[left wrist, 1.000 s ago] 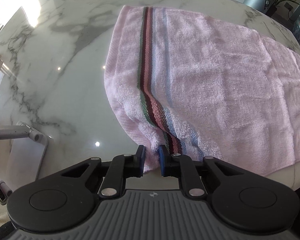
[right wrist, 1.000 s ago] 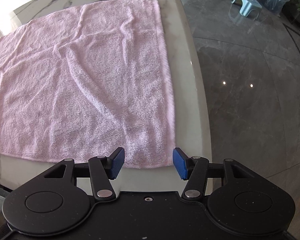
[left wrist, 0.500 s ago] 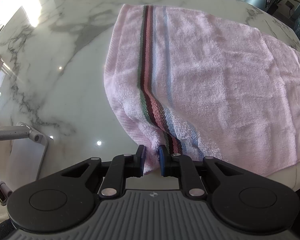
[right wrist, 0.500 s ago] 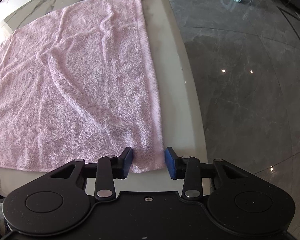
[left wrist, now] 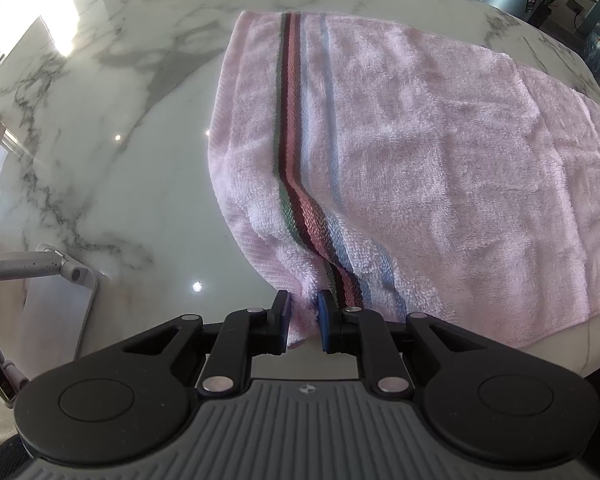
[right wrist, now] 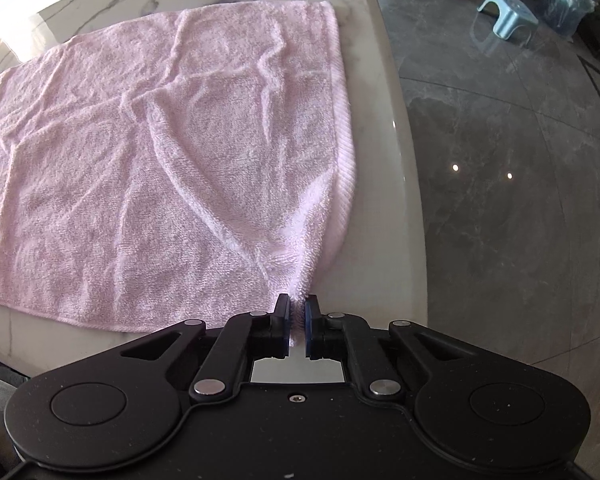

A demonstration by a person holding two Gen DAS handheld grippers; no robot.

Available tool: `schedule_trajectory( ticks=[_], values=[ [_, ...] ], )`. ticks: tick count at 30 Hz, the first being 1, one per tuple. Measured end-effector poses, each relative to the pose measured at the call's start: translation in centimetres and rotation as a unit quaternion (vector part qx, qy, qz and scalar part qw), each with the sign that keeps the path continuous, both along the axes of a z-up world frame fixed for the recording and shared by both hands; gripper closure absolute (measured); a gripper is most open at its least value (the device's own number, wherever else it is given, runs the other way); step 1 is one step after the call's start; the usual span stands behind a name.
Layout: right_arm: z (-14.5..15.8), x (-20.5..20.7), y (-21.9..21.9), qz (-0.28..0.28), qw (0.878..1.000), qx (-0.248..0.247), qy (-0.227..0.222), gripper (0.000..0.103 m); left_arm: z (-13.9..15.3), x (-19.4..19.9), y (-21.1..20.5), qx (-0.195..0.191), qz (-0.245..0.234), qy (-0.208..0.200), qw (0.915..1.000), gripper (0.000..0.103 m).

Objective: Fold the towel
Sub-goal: 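Lift the towel edges and fold the right gripper's edge over toward the left gripper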

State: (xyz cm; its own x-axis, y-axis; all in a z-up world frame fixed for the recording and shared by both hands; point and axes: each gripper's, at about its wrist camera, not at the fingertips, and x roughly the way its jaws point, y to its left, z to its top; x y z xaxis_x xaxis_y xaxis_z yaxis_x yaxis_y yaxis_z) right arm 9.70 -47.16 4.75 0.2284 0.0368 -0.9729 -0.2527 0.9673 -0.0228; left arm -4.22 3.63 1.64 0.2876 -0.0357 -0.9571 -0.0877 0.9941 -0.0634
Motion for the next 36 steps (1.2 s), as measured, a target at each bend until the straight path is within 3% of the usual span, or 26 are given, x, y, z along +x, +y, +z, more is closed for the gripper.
schedule_trajectory(
  ticks=[10,18,29,36],
  values=[
    [4.2,0.6,5.7,0.072,0.996,0.049,-0.015,0.098,3.2,0.0,-1.6,-0.006,-0.043,-0.027,0.9987,0.089],
    [7.2,0.6,12.6,0.149,0.985,0.083,-0.01,0.098,4.9,0.3,-3.0,-0.008,-0.081,-0.042,0.9958,0.089],
    [10.3,-0.1,24.1,0.258,0.954,0.153,0.012,0.098,4.8,0.5,-3.5,-0.039,-0.102,-0.045,0.993,0.089],
    [9.6,-2.1,30.5,0.328,0.931,0.157,0.04,0.098,5.0,0.8,-4.1,-0.051,-0.121,-0.049,0.9901,0.09]
  ],
)
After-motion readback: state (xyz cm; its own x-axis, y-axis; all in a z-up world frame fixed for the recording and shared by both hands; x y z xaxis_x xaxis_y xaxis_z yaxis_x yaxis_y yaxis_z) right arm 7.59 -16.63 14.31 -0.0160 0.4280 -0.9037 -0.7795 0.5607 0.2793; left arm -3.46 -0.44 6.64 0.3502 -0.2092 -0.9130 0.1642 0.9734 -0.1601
